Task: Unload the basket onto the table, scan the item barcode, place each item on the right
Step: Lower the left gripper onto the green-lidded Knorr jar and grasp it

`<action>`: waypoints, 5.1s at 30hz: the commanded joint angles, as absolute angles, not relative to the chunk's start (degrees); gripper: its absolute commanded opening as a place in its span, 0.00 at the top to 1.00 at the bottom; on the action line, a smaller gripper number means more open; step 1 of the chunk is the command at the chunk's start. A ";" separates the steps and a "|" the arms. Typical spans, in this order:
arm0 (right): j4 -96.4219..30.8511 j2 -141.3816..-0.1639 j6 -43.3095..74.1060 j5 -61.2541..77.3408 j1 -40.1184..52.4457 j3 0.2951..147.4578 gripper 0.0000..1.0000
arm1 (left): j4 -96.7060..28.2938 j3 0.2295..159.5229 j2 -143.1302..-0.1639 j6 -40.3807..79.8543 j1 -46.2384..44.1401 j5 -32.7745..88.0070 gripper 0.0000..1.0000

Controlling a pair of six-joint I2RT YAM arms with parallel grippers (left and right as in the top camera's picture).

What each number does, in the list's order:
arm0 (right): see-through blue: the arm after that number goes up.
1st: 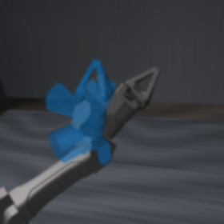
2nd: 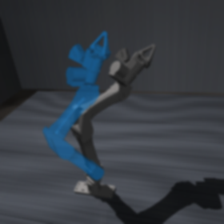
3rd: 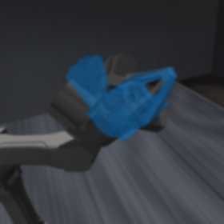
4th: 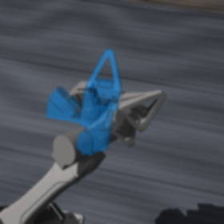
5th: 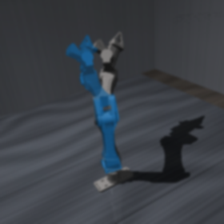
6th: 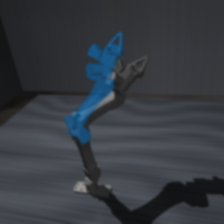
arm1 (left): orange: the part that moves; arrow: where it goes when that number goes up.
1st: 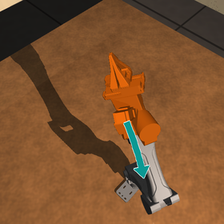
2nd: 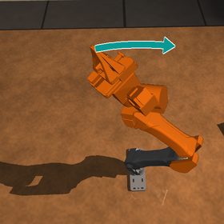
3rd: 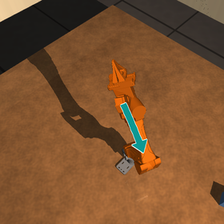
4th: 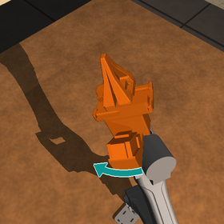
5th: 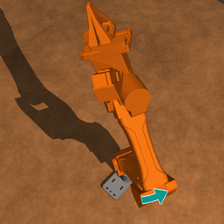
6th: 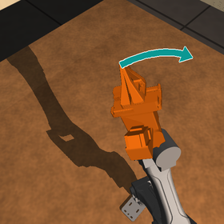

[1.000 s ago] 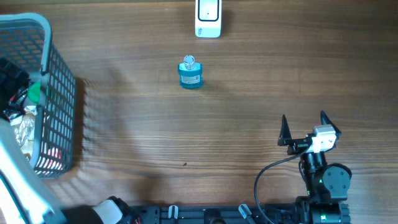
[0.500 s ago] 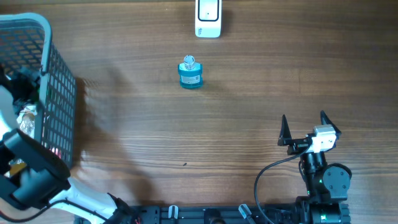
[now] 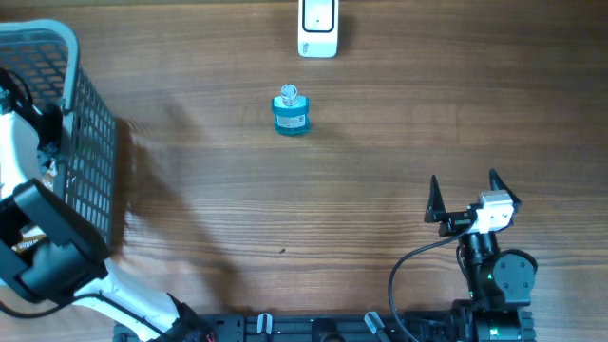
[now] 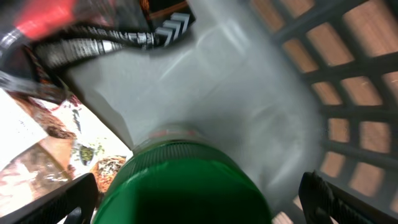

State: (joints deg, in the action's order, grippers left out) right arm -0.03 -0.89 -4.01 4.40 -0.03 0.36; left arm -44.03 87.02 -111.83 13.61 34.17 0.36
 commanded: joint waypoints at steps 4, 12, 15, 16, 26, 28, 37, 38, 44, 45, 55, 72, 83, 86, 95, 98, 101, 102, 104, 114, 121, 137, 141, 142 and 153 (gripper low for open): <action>0.12 -0.43 -4.45 3.88 0.05 0.30 0.00 | -44.60 87.33 -113.16 12.45 34.30 -0.60 0.12; 0.12 -0.43 -4.45 3.88 0.05 0.30 0.00 | -44.60 87.33 -113.16 12.45 34.30 -1.19 0.30; 0.12 -0.43 -4.45 3.88 0.03 0.30 0.00 | -44.60 87.33 -113.16 12.43 34.30 -1.21 0.33; 0.12 -0.43 -4.47 3.88 0.05 0.30 0.00 | -44.60 87.33 -113.16 12.45 34.30 -1.65 0.33; 0.12 -0.43 -4.45 3.86 0.03 0.30 0.00 | -45.95 87.57 -112.81 12.45 34.30 -2.66 0.34; 0.12 -0.43 -4.45 3.88 0.05 0.30 0.00 | -46.85 88.20 -112.33 12.45 34.30 -2.66 0.34; 0.12 -0.43 -4.45 3.88 0.05 0.30 0.00 | -56.03 99.66 -105.25 12.43 35.20 -2.66 0.31; 0.12 -0.43 -4.47 3.88 0.03 0.30 0.00 | -57.58 101.51 -103.98 12.43 35.64 -2.66 0.30; 0.12 -0.43 -4.45 3.88 0.05 0.30 0.00 | -61.56 106.43 -97.76 12.49 37.80 -2.13 0.23; 0.12 -0.43 -4.45 3.88 0.03 0.30 0.00 | -61.78 106.41 -97.27 12.53 37.89 -1.89 0.17; 0.12 -0.43 -4.47 3.88 0.05 0.30 0.00 | -62.41 102.74 -106.48 15.42 37.71 3.42 0.00; 0.12 -0.43 -4.45 3.88 0.05 0.30 0.00 | -61.17 102.19 -118.34 17.04 32.97 -1.37 0.00; 0.12 -0.43 -4.45 3.88 0.03 0.30 0.00 | -61.93 100.20 -120.92 17.23 34.24 0.58 0.00; 0.12 -0.43 -4.45 3.88 0.05 0.30 0.00 | -61.63 99.22 -121.84 17.23 34.26 0.58 0.00; 0.12 -0.43 -4.43 3.88 0.05 0.30 0.00 | -60.62 99.22 -121.84 18.52 34.17 0.60 0.02; 0.12 -0.43 -4.45 3.86 0.03 0.30 0.00 | -60.18 99.20 -121.86 18.50 34.13 0.58 0.04; 0.12 -0.43 -4.47 3.88 0.05 0.30 0.00 | -59.61 99.22 -121.86 18.52 34.13 0.60 0.09; 0.12 -0.43 -4.45 3.88 0.05 0.30 0.00 | -59.37 99.20 -121.86 18.52 34.13 0.62 0.09; 0.12 -0.43 -4.45 3.88 0.03 0.30 0.00 | -59.16 99.20 -121.86 18.52 34.13 0.60 0.06; 0.12 -0.43 -4.47 3.88 0.05 0.30 0.00 | -58.81 99.20 -123.96 18.55 33.15 0.62 0.07; 0.12 -0.43 -4.47 3.88 0.05 0.30 0.00 | -58.30 99.22 -125.40 18.50 32.67 0.56 0.22; 0.12 -0.43 -4.45 3.88 0.03 0.30 0.00 | -64.55 103.09 -121.19 18.48 35.75 0.38 0.43; 0.12 -0.43 -4.45 3.88 0.05 0.30 0.00 | -67.37 106.45 -116.18 18.48 36.27 0.38 0.39; 0.12 -0.43 -4.45 3.88 0.05 0.30 0.00 | -67.81 106.96 -115.04 18.48 36.27 0.38 0.39; 0.12 -0.43 -4.47 3.88 0.05 0.30 0.00 | -70.08 107.50 -98.70 18.52 36.27 2.61 0.36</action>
State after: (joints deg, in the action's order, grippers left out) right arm -0.03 -0.89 -4.01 4.40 -0.03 0.36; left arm -69.17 106.04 -104.12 18.39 36.12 0.60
